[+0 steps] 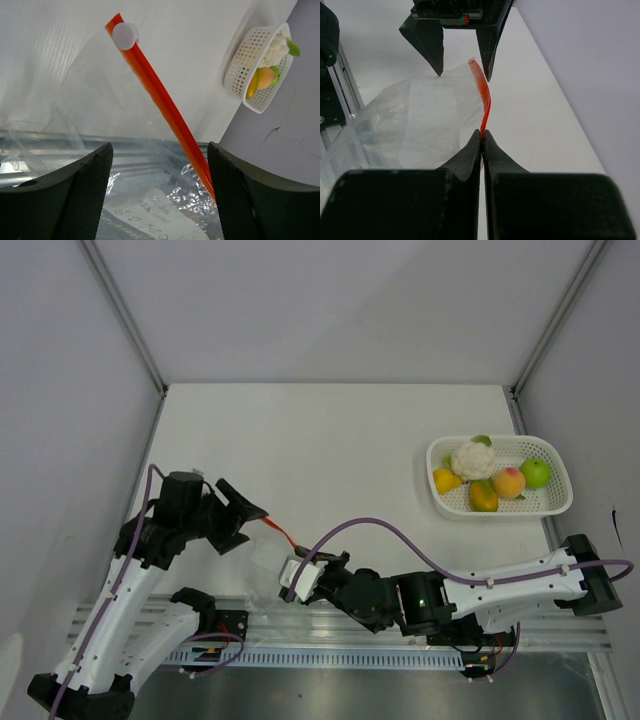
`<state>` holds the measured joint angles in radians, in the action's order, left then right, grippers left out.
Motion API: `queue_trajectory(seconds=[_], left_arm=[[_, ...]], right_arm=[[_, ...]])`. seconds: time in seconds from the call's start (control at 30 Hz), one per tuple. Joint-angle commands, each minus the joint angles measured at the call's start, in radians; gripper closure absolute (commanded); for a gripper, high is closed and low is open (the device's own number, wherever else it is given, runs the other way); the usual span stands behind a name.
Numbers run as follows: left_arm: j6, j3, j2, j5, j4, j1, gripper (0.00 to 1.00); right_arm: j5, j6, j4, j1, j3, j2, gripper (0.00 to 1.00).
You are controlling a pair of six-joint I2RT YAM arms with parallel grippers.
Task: Place the food in the zip-top bag and seal the zipper
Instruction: Open the zipper of the food storage bag.
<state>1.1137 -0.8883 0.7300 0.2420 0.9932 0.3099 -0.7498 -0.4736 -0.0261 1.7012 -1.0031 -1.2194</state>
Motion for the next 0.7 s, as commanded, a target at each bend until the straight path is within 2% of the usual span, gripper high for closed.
queue_trajectory(seconds=[0.0,0.1,0.17,0.2,0.27,0.3,0.43,0.47,0.5,0.57,0.63,0.67], left_arm=[[-0.041,-0.014,0.006,0.023,-0.016,0.003,0.23],[-0.048,-0.005,-0.009,0.028,-0.025,0.005,0.32],[-0.055,0.009,-0.024,0.04,-0.037,0.003,0.44],[-0.058,0.014,-0.027,0.045,-0.045,0.003,0.53],[-0.061,0.023,-0.038,0.042,-0.044,0.005,0.6],[-0.063,0.026,-0.049,0.042,-0.047,0.005,0.69],[-0.072,0.048,-0.064,0.048,-0.067,0.005,0.84],[-0.074,0.057,-0.067,0.051,-0.071,0.003,0.92],[-0.077,0.058,-0.067,0.062,-0.077,0.003,0.96],[-0.09,0.063,-0.07,0.072,-0.1,0.003,1.0],[-0.107,0.074,-0.079,0.088,-0.122,0.005,1.0],[-0.115,0.08,-0.09,0.088,-0.151,0.005,0.99]], right_arm=[[-0.036,-0.033,-0.031,0.021,-0.055,-0.005,1.0],[-0.04,-0.042,-0.031,0.023,-0.06,-0.009,1.0],[-0.04,-0.046,-0.032,0.023,-0.063,-0.012,1.0],[-0.04,-0.046,-0.031,0.025,-0.065,-0.014,1.0],[-0.051,-0.049,-0.032,0.023,-0.069,-0.023,1.0],[-0.054,-0.048,-0.031,0.023,-0.071,-0.026,1.0],[-0.063,-0.03,-0.028,0.025,-0.072,-0.032,1.0],[-0.068,-0.022,-0.025,0.025,-0.075,-0.035,1.0],[-0.071,-0.014,-0.018,0.023,-0.08,-0.041,1.0],[-0.083,0.015,0.009,0.021,-0.101,-0.054,0.99],[-0.091,0.044,0.046,0.021,-0.115,-0.072,0.9],[-0.089,0.065,0.066,0.02,-0.121,-0.078,0.83]])
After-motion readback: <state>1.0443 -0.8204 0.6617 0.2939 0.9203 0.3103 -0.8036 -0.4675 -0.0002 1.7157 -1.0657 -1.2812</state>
